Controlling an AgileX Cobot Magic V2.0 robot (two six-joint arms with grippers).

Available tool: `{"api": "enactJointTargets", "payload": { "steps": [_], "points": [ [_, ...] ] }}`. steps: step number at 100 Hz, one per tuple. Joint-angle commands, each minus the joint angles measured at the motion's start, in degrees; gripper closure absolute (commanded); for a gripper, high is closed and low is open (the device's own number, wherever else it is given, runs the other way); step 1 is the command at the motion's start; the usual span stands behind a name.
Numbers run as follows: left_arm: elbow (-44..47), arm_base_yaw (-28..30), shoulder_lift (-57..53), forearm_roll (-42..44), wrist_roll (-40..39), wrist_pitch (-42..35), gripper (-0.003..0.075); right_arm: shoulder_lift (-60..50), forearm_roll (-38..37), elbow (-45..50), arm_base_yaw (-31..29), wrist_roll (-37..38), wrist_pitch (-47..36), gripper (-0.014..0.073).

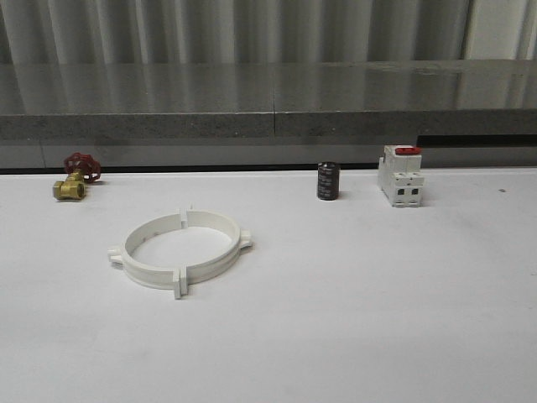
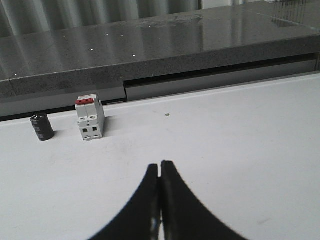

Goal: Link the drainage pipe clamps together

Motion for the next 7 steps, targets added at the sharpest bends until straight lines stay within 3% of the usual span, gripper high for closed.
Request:
{"api": "enactJointTargets", "payload": {
  "steps": [1, 7],
  "points": [
    [2.5, 0.1, -1.6, -0.4, 0.1, -4.9, 0.0741, -1.1, -0.6, -0.9, -0.4, -0.2, -4.4, 0.0662],
    [2.5, 0.1, -1.6, -0.4, 0.1, -4.9, 0.0741, -1.1, -0.6, -0.9, -0.4, -0.2, -4.4, 0.0662]
  ]
}}
